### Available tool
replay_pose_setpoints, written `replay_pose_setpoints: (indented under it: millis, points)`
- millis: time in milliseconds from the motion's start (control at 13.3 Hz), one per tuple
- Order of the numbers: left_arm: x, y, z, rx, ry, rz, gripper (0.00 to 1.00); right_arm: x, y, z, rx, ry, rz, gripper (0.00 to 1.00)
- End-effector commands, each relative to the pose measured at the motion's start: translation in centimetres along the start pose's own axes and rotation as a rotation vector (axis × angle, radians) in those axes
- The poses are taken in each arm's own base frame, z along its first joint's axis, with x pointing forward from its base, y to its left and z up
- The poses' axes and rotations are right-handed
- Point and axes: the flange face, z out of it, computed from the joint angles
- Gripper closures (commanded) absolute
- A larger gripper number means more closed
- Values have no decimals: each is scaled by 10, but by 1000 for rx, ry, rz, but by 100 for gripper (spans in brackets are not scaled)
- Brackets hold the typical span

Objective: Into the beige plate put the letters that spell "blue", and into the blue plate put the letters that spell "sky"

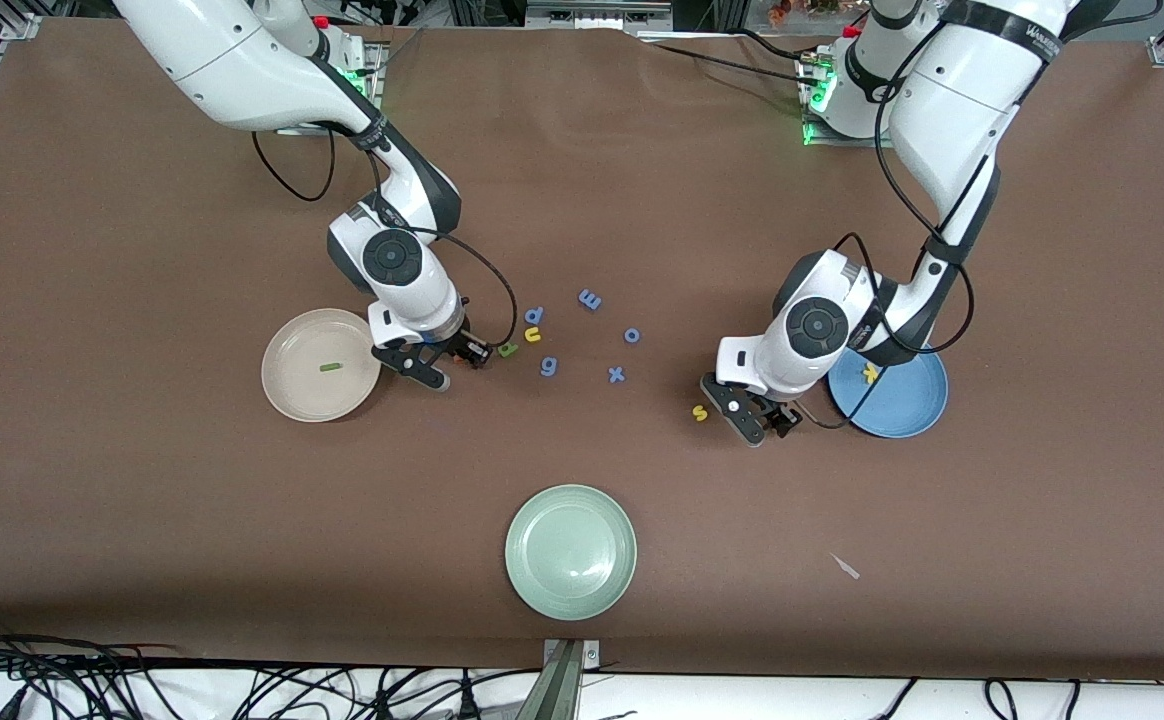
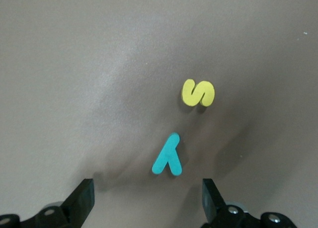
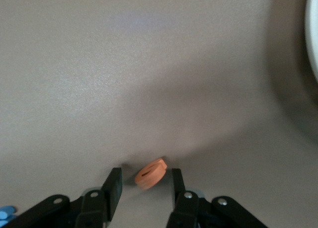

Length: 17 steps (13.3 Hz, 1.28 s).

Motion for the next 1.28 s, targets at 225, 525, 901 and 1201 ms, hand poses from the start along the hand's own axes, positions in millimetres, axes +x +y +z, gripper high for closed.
replay_pose_setpoints:
  millis: [225,525,901,1201]
  points:
    - [10,9,1,23,27,36,18,-1,0,-4,6,18,-7,96]
    - [10,9,5,21,21,37,34,10,2,-24,5,48,-33,99]
    - [8,8,4,20,17,35,89,70,59,-67,-160,55,-285,99]
    - [7,0,-14,35,22,35,99,83,113,-66,-223,28,-379,94]
